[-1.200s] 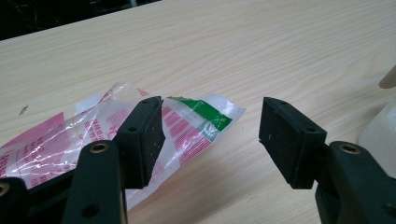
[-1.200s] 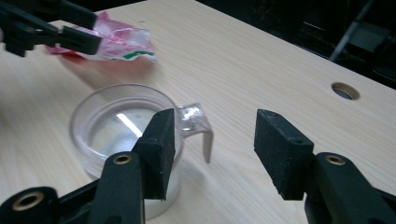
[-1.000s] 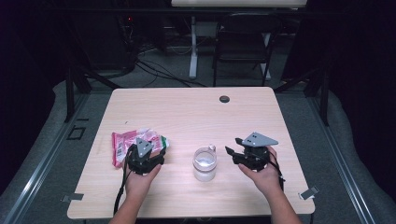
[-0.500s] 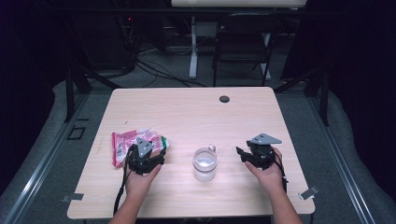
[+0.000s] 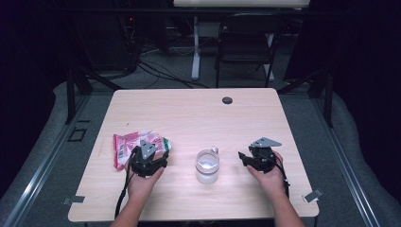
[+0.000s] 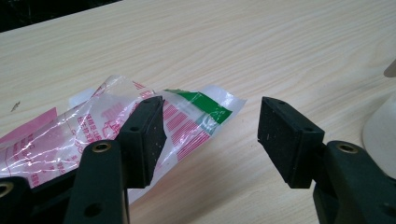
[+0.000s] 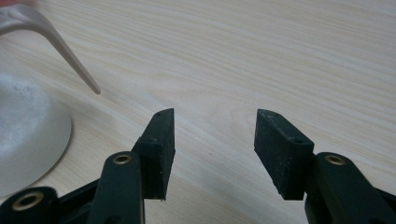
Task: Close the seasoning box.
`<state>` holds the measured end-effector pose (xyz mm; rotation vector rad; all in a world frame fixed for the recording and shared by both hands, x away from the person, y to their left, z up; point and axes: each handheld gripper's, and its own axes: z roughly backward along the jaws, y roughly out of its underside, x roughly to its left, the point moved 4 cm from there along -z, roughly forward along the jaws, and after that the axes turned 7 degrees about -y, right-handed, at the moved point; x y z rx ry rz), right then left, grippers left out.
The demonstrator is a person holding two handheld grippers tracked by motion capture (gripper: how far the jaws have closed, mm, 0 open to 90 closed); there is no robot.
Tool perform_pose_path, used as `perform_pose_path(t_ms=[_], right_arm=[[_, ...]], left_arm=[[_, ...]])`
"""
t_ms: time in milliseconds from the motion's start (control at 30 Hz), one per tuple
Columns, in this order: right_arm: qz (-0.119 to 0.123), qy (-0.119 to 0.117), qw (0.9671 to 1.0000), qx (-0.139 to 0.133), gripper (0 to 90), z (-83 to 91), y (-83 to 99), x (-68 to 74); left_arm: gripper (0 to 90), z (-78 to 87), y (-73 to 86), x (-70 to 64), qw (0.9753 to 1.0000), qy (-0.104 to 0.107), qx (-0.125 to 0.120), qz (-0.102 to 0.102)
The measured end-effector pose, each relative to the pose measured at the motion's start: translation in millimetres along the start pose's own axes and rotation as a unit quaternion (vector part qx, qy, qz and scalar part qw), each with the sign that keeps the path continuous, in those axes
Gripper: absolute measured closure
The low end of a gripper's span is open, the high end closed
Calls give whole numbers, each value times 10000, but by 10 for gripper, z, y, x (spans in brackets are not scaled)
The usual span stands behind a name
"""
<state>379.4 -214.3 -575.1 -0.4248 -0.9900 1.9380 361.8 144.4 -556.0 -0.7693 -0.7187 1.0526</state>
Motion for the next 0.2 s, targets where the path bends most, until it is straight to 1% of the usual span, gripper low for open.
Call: perform_pose_path(t_ms=[200], right_arm=[[-15, -16, 10000, -13, 472, -11, 8, 9]], left_arm=[[413, -11, 6, 3, 10000, -1, 22, 16]])
